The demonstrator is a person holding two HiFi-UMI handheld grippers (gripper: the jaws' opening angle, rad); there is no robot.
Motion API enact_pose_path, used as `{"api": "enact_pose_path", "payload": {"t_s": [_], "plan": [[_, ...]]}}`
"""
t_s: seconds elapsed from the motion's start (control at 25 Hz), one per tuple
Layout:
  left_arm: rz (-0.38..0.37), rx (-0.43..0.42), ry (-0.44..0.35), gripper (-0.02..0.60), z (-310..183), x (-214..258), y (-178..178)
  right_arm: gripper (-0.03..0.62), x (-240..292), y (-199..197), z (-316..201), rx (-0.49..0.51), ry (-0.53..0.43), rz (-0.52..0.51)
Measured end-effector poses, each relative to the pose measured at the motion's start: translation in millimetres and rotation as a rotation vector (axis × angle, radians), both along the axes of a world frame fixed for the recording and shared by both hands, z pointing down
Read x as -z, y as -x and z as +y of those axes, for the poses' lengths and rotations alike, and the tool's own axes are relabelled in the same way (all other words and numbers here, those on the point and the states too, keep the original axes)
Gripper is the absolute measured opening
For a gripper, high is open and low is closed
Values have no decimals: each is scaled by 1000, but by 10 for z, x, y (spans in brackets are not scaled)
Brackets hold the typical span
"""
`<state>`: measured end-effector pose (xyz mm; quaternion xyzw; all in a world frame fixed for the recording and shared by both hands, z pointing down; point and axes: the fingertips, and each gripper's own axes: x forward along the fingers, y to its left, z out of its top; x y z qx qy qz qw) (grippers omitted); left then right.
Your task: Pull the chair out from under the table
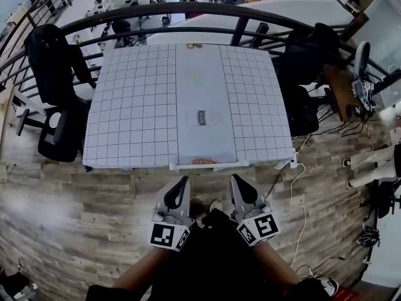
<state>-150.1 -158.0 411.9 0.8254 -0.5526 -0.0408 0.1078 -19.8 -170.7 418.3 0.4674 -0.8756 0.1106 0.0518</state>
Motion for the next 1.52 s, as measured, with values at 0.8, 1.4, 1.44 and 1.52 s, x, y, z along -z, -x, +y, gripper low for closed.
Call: {"api": "enact_pose_path", "payload": {"t_s": [0.8, 1.4, 1.44, 1.52], "plan": [[-271, -107, 202, 34, -434, -908, -369, 34, -698, -158, -345, 337, 67, 295], [-644, -561, 464, 174, -532, -2160, -647, 87, -1900, -65, -468, 619, 211, 589], [-668, -584, 471, 176, -516, -2225, -665, 92, -1993, -69, -471, 634, 226, 606], [-716, -630, 483, 186, -479, -2358, -709, 107, -2146, -81, -478, 662, 247, 645]]}}
